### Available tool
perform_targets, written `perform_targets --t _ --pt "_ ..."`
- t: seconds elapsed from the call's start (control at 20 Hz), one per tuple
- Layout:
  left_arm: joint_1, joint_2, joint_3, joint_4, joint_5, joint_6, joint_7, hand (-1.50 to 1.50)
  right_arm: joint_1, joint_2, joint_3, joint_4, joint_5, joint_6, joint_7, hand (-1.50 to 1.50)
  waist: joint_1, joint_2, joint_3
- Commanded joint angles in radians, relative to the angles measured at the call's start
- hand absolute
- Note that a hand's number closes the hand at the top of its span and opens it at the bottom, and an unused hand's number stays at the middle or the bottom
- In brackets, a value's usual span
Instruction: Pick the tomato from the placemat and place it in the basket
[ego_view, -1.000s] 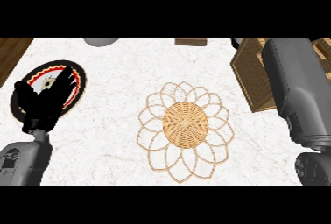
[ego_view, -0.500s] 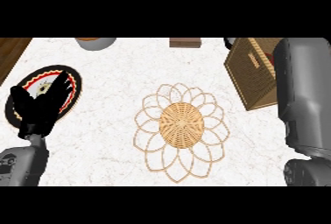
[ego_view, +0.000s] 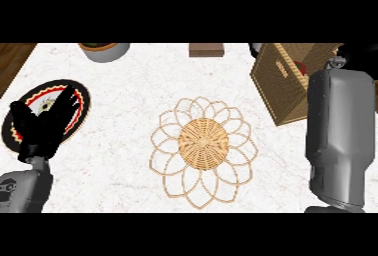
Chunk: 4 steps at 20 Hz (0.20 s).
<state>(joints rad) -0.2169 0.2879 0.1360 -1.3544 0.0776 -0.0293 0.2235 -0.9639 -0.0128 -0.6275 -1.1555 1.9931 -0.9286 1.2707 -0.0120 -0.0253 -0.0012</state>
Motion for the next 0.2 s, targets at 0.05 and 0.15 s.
perform_targets --t 0.05,0.15 --pt "0.015 0.008 0.016 -0.006 0.015 -0.006 0.017 0.0 0.142 0.012 0.14 -0.144 -0.125 0.062 0.15 -1.5 0.002 -0.011 0.0" --pt "0.019 -0.007 -0.017 -0.029 -0.014 0.01 0.025 0.0 0.192 0.013 0.196 -0.205 -0.168 0.115 0.139 -1.5 -0.01 -0.017 0.001"
